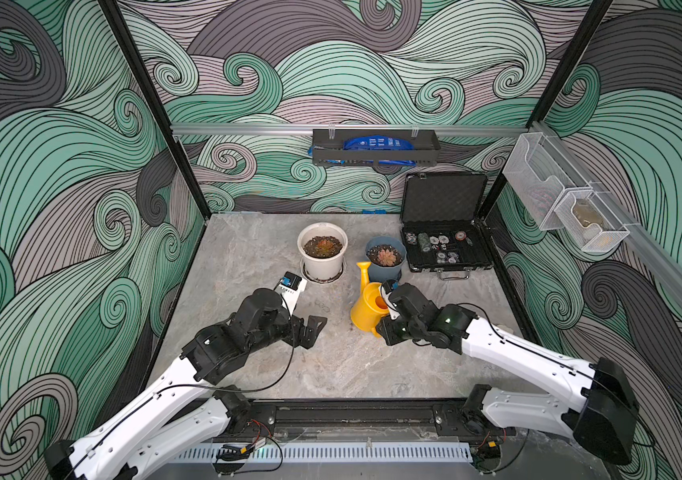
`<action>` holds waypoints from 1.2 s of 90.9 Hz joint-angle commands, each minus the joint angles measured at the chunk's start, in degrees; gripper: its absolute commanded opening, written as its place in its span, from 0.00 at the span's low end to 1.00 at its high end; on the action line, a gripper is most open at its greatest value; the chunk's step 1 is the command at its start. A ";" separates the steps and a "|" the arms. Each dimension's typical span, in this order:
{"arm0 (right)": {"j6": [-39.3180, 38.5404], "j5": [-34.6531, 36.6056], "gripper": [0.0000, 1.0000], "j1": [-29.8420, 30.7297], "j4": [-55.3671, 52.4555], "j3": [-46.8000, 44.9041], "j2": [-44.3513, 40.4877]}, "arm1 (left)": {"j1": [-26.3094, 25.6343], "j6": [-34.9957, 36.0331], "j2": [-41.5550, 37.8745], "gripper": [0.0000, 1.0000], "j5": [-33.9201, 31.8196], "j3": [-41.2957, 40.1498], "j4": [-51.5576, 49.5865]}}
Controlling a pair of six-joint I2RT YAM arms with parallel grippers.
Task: Water the succulent around the soil edge
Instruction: Pick up the watering can from the center of the board, then water the soil of the potted plant with water.
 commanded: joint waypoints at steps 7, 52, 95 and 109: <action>-0.04 0.20 0.00 0.56 -8.57 8.19 1.94 | 0.57 -1.04 -3.74 0.99 -3.95 -0.15 1.22; -6.29 -10.13 0.00 -9.43 -18.17 24.18 10.99 | 1.97 -1.95 -6.35 0.99 -9.90 -0.13 0.20; -9.59 -25.49 0.00 -24.81 -16.86 24.81 14.49 | 1.94 -2.32 -7.09 0.99 -8.24 -0.37 0.73; -9.19 -29.25 0.00 -27.45 -17.18 25.74 16.09 | 1.92 -2.43 -7.83 0.99 -8.22 -0.40 0.75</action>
